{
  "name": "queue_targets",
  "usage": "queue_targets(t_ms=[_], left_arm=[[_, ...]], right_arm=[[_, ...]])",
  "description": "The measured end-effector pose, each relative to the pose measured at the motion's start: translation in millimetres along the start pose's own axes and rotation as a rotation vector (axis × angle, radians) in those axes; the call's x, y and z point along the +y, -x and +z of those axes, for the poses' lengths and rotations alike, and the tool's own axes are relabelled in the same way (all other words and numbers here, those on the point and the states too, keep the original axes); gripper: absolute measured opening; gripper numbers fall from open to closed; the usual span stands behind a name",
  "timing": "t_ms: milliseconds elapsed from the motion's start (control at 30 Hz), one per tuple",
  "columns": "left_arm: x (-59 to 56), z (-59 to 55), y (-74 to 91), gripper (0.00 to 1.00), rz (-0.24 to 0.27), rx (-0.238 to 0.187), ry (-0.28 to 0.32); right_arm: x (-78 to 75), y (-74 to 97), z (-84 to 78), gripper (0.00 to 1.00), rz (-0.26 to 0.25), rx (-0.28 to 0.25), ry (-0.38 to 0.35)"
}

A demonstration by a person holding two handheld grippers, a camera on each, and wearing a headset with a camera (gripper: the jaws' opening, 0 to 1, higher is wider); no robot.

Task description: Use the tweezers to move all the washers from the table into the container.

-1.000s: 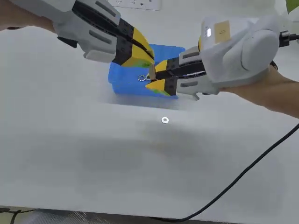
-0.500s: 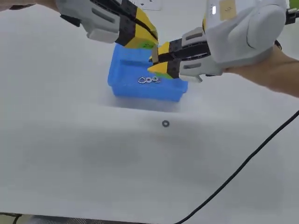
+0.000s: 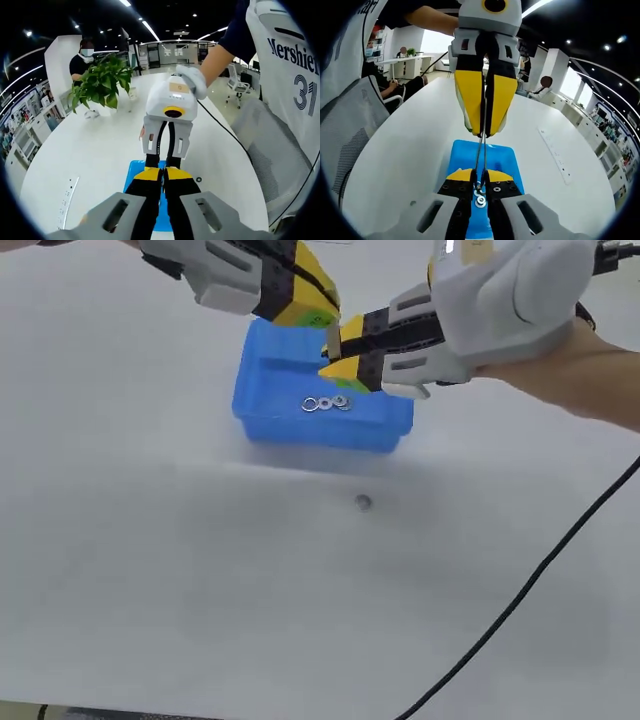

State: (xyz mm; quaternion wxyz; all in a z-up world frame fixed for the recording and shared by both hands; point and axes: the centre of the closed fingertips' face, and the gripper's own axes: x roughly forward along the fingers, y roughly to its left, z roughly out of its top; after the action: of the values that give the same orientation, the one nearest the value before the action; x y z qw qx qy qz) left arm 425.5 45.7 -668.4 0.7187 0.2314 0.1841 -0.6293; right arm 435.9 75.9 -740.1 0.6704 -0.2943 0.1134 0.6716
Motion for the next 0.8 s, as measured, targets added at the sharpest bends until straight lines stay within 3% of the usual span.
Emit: queue_targets(t_ms=[567, 800], left_arm=[[5.8, -32.4, -19.0, 0.05, -0.024, 0.031, 0.043], [5.0, -36.7, -20.9, 0.05, -0.029, 0.037, 0.049]], right_arm=[[-0.1, -27.1, -31.1, 0.10, 0.025, 0.024, -0.057], [2.1, -29.9, -34.5, 0.10, 0.031, 0.026, -0.066]])
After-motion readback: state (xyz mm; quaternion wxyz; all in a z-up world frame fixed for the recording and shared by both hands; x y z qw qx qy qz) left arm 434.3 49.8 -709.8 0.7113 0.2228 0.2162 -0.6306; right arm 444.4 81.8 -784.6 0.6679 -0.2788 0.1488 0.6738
